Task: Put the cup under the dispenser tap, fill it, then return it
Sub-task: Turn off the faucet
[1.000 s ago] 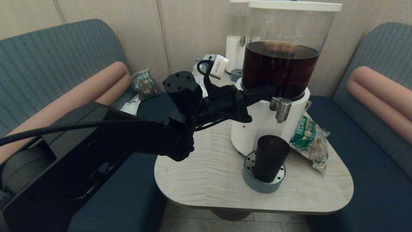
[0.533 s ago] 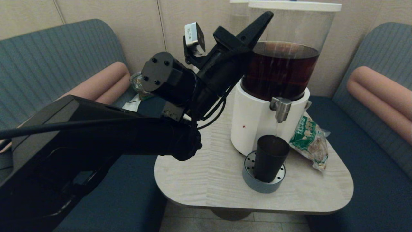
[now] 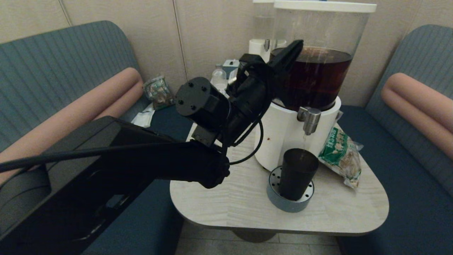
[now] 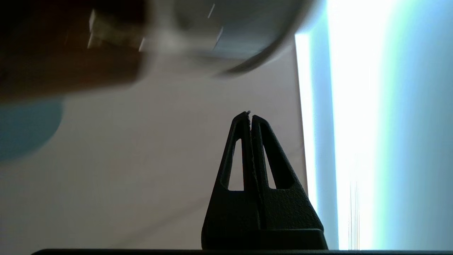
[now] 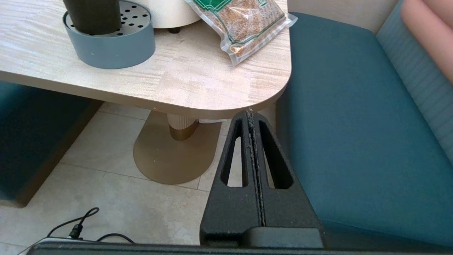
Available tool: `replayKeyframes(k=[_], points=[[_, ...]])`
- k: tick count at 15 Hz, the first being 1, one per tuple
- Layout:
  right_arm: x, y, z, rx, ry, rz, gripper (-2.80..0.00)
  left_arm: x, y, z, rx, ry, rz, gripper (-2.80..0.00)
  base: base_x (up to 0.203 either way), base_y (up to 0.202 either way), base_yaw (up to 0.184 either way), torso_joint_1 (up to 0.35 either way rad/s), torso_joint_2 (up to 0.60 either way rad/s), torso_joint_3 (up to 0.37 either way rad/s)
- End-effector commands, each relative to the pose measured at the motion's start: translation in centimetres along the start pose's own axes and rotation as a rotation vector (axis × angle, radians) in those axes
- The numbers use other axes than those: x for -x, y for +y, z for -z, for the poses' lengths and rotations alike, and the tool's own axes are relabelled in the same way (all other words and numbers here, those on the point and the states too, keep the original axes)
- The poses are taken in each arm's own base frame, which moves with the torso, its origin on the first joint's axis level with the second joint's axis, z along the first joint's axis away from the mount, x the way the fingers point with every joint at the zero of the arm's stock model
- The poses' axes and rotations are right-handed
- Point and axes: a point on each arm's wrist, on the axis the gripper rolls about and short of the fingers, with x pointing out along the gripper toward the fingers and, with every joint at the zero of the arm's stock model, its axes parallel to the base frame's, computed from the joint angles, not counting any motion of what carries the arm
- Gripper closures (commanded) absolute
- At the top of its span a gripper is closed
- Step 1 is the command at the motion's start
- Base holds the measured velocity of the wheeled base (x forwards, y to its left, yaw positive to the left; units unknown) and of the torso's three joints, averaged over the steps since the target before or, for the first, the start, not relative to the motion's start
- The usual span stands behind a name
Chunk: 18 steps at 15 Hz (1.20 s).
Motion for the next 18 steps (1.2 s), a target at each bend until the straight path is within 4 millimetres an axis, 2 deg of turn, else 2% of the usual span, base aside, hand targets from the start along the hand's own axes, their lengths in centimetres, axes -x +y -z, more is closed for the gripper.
replayKeyframes(k=[1, 4, 6, 11, 14, 18], points=[[0.0, 0.0, 0.0, 0.001, 0.003, -0.001, 0.0, 1.1, 3.8, -0.8, 0.031, 0.125, -0.102, 0.0, 0.0, 0.0, 0.0, 0.0, 0.0, 0.0], [0.0, 0.0, 0.0, 0.001, 0.003, -0.001, 0.0, 1.0, 5.9, -1.6, 0.024, 0.211, -0.114, 0.0, 0.0, 0.0, 0.0, 0.0, 0.0, 0.0], [0.0, 0.0, 0.0, 0.001, 0.003, -0.001, 0.0, 1.0, 6.6, -1.8, 0.021, 0.222, -0.113, 0.0, 0.0, 0.0, 0.0, 0.0, 0.0, 0.0], [0.0, 0.0, 0.0, 0.001, 0.002, -0.001, 0.0, 1.0, 7.1, -1.9, 0.005, 0.238, -0.113, 0.0, 0.0, 0.0, 0.0, 0.0, 0.0, 0.0], [0.0, 0.0, 0.0, 0.001, 0.001, -0.001, 0.0, 1.6, 8.3, -2.1, -0.017, 0.26, -0.137, 0.0, 0.0, 0.0, 0.0, 0.0, 0.0, 0.0], [0.0, 0.0, 0.0, 0.001, 0.003, -0.001, 0.0, 1.8, 8.5, -2.2, -0.022, 0.256, -0.147, 0.0, 0.0, 0.0, 0.0, 0.0, 0.0, 0.0]])
